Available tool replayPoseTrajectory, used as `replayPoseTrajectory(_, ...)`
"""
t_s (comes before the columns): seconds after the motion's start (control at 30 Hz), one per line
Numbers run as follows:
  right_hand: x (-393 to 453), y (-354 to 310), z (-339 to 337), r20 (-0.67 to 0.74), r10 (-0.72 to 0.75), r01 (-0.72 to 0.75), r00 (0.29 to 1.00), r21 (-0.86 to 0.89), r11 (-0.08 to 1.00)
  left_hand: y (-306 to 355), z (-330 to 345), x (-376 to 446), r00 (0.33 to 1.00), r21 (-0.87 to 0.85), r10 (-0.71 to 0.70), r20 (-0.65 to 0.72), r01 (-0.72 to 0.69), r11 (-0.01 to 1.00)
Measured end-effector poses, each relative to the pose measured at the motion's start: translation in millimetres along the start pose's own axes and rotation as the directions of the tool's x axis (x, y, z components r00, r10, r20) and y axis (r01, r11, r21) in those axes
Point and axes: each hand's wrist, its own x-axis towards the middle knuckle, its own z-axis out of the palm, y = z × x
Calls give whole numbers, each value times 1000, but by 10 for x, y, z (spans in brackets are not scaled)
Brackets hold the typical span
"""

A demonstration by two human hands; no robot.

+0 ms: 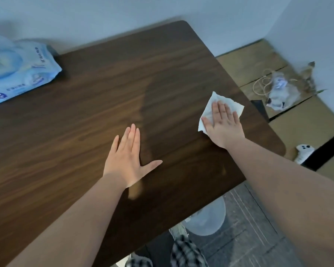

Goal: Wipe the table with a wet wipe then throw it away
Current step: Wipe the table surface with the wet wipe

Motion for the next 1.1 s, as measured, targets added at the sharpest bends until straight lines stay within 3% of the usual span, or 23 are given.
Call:
replayPoseTrajectory(0.17, -203, -447, 94, 39, -147, 149, 988, -43, 988, -73, -78, -71, 1000, -68, 6, 5, -5, 998)
replayPoseTrajectory(0.33, -492, -1252, 252, 67, -362, 366, 930, -77, 927, -660, 24, -628, 990, -119, -141, 7, 141, 983)
replayPoseTrajectory(0.57, -1361, -3219, 751, 176, -712, 730, 680, -68, 680, -1919, 370, -2014, 889, -174, -458, 21, 454, 874)
replayPoseTrajectory(0.83, -2594, -5080, 1416, 249, -900, 933, 359, -109, 342, -3008, 944, -3704, 603, -207, -790, 113, 792, 575)
replayPoseTrajectory(0.93, -3006, -5662, 1620, 284, -921, 964, 267, -83, 254, -3207, 1095, -4053, 531, -266, -836, 139, 833, 485)
replayPoseTrajectory(1.1, -3366, -6453, 1871, 328, -925, 979, 191, -127, 157, -3281, 1195, -4099, 521, -393, -847, 101, 803, 447)
